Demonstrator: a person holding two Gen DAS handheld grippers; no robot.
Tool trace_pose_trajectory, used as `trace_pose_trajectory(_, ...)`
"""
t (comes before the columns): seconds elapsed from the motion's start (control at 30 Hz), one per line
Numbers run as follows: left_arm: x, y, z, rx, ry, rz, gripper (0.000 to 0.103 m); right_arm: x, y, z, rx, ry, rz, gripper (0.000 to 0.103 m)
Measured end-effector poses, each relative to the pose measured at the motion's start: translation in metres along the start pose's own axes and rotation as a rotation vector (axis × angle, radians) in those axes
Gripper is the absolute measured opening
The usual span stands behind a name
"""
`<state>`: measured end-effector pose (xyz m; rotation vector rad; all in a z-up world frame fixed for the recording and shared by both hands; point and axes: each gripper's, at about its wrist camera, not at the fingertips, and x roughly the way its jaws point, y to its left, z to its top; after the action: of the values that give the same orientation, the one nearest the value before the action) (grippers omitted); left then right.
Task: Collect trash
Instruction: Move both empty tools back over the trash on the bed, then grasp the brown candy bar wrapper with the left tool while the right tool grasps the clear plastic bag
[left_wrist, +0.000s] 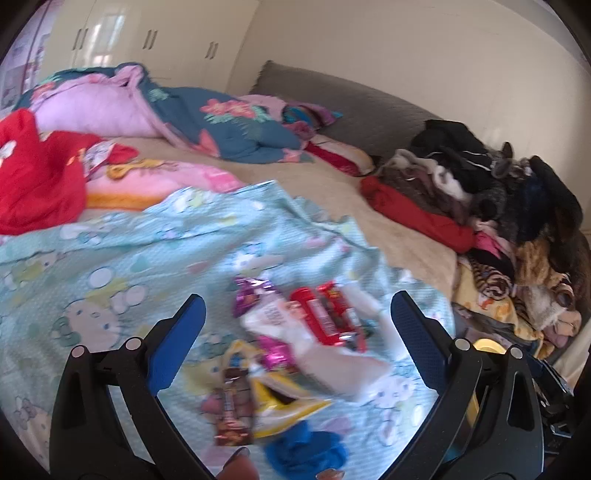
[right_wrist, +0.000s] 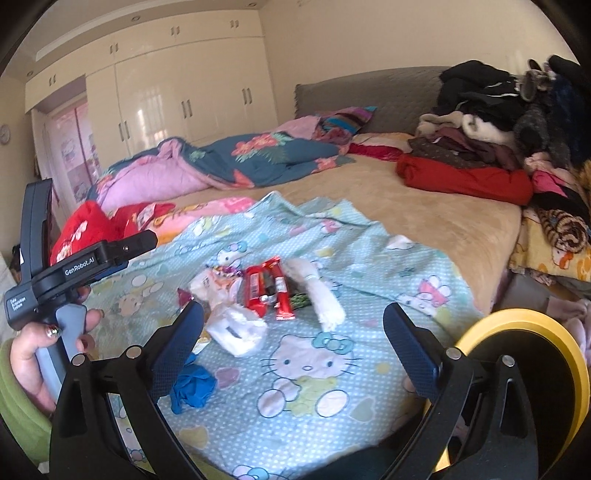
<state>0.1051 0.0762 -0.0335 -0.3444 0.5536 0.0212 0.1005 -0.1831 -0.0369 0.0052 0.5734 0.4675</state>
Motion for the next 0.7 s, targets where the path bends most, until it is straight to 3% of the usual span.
trace_pose_trajectory(0.27,0.005,0.053,-0.012,-0.085,0.067,0.074,0.092,0.039,0.019,-0.005,-0.042,0.089,0.046,0.095)
trace_pose_trajectory(0.5,0.01,0.074,-0.027,-0.101,0.123,0.095,0.092,0.063,0.027,-0.007,-0.072,0.129,0.058,0.095)
trace_pose_trajectory(0.7,0.024,0.079,-0.044,-0.122,0.211,0.087,0.077,0.087,0.028,-0.011,-0.091,0.17,0.063,0.095)
